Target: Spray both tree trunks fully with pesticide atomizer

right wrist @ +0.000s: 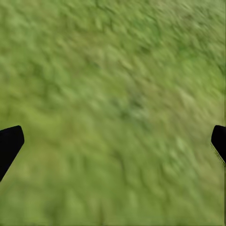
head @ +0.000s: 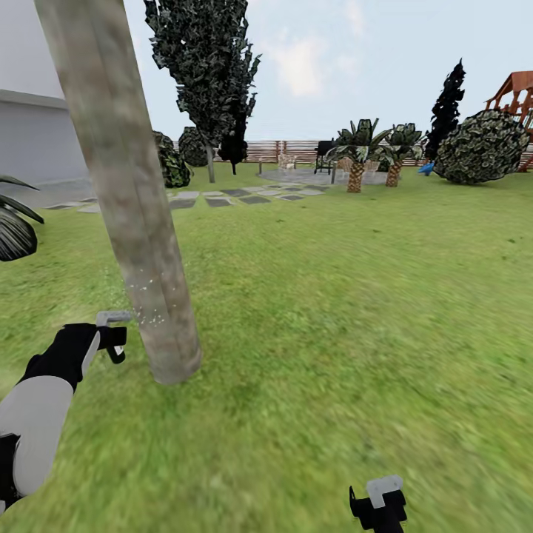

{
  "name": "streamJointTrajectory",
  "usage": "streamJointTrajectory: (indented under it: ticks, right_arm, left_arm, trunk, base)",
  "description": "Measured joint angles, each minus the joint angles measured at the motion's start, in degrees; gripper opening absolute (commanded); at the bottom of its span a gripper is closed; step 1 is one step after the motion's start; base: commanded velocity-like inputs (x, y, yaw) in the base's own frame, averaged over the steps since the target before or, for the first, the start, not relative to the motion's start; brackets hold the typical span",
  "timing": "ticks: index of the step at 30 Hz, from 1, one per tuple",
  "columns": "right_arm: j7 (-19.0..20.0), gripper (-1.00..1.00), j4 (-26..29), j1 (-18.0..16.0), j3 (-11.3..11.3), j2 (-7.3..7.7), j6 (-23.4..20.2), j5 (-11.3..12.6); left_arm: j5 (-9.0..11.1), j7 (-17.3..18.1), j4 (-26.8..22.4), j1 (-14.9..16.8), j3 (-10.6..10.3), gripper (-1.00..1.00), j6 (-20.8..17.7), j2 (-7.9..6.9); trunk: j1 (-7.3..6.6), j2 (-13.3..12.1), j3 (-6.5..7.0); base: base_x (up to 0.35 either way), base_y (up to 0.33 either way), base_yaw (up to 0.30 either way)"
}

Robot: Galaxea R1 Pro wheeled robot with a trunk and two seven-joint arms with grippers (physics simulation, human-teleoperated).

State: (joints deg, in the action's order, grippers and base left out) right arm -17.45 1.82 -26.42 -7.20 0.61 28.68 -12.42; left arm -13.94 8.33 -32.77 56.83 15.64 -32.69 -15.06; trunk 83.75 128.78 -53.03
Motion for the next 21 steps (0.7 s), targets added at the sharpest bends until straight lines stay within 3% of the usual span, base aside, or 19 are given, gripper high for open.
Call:
streamJointTrajectory:
  ticks: [9, 14, 21]
  right_arm:
    - [0.0, 1.0, 0.0, 0.0, 0.0, -0.01, 0.0, 0.0]
    - [0.0, 1.0, 0.0, 0.0, 0.0, 0.0, 0.0, 0.0]
    - [0.0, 1.0, 0.0, 0.0, 0.0, 0.0, 0.0, 0.0]
  left_arm:
    - [-1.3, -0.1, 0.1, -0.2, -0.2, -1.0, -0.7, -0.18]
    - [-7.1, 0.3, 0.2, -1.7, 0.0, -1.0, -0.8, -0.66]
    - [-7.8, 0.5, 0.2, -2.3, 0.3, -1.0, -0.8, -0.09]
  trunk:
    - [-0.01, 0.0, 0.0]
    - [0.02, 0.0, 0.0]
    - [0.01, 0.0, 0.0]
  base:
    - [0.256, -0.165, 0.077]
    - [0.027, -0.017, 0.205]
    - [0.059, -0.074, 0.009]
